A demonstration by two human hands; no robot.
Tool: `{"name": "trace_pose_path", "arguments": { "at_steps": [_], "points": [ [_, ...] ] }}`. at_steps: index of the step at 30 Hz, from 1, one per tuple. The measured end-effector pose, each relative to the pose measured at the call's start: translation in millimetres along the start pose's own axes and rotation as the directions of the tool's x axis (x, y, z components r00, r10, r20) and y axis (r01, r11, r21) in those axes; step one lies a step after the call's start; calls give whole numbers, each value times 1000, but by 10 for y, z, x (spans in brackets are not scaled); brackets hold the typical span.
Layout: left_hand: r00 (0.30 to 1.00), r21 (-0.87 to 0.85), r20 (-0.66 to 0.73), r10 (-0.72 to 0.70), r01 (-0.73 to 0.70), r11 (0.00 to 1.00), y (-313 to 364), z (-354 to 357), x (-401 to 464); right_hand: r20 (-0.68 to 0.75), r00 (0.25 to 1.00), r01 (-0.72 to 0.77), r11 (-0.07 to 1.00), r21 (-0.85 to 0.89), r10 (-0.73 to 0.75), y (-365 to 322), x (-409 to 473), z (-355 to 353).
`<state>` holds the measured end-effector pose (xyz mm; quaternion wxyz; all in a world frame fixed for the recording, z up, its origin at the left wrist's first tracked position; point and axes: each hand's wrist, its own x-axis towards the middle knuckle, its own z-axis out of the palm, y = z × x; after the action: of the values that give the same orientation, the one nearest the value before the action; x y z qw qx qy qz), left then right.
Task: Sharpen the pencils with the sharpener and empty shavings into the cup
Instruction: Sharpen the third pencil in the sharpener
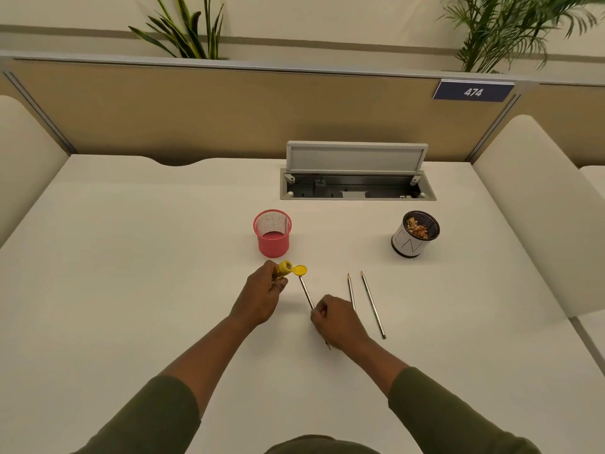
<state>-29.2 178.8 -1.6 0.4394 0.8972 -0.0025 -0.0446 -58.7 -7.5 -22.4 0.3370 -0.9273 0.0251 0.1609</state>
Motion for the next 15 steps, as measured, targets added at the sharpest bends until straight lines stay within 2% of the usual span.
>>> {"name": "trace_pose_path", "arguments": {
  "at_steps": [7,11,15],
  "points": [
    [1000,-11,18,-22,23,1000,125,137,-34,21,999,-31,969,244,27,238,-151,-465],
    [999,-14,38,-17,17,1000,219,257,-39,12,996,-87,875,476,92,289,-202,-732],
    [998,-12,61,-20,21,1000,323,381,-59,22,992,-114,781,615,127,309,-245,-1019]
  ]
}}
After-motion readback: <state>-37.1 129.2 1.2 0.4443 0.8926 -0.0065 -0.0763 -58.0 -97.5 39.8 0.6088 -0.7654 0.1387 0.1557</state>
